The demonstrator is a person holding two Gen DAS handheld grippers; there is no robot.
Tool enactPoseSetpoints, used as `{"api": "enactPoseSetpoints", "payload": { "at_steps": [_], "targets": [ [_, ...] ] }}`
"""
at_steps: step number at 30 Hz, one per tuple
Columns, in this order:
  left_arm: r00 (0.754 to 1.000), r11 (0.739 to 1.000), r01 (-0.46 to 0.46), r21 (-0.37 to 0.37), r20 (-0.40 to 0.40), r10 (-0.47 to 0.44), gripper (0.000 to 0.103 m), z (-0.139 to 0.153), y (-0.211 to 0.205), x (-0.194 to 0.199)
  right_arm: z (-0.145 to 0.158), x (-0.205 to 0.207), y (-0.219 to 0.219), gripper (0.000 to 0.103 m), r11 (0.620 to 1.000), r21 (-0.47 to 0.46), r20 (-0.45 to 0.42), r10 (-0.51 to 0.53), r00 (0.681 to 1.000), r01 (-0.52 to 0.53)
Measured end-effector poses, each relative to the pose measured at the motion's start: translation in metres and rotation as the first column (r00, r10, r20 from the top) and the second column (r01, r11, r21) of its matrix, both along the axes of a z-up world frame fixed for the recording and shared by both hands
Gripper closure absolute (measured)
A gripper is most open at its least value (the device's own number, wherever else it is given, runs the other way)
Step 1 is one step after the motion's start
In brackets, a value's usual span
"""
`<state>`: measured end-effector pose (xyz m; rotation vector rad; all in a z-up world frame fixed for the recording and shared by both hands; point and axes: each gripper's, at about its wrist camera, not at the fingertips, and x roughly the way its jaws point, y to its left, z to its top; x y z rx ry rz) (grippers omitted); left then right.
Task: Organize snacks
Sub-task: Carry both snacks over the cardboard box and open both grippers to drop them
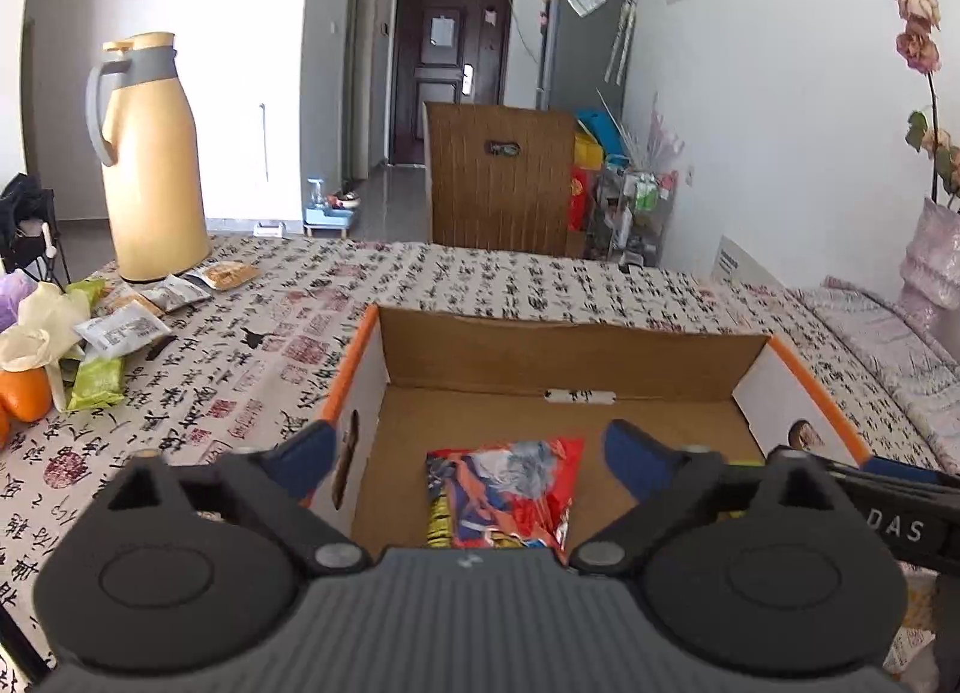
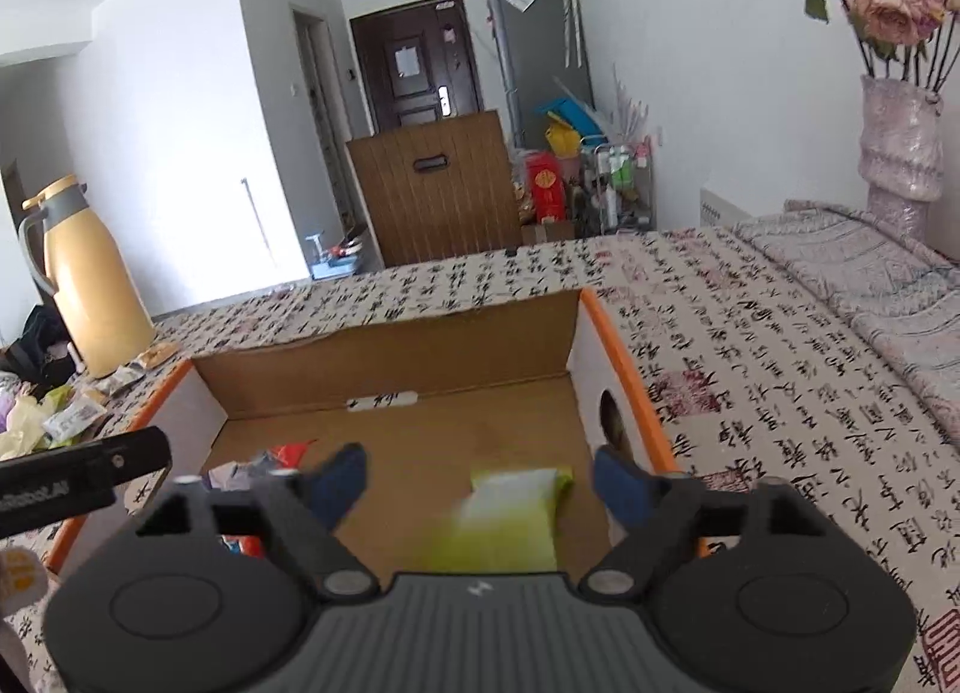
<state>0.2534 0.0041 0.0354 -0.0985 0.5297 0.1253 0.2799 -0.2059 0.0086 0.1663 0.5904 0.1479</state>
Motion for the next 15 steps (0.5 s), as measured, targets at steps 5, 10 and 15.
{"api": "enactPoseSetpoints", "payload": {
  "at_steps": [5, 10, 15],
  "targets": [
    [1.0, 1.0, -0.014, 0.001, 0.014, 0.014, 0.0, 0.009, 0.001, -0.003, 0.007, -0.003, 0.0, 0.0, 1.0, -0.007, 0.018, -0.005, 1.0, 0.006],
    [0.999, 1.0, -0.025, 0.001, 0.04, 0.025, 0.0, 0.022, 0.002, -0.013, 0.019, -0.01, -0.002, 0.0, 1.0, -0.012, 0.041, -0.019, 0.999, 0.019],
    [0.998, 1.0, -0.025, 0.003, 0.062, 0.025, 0.0, 0.036, 0.0, -0.03, 0.035, -0.026, -0.002, 0.0, 1.0, -0.017, 0.078, -0.013, 0.997, 0.014]
  ]
}}
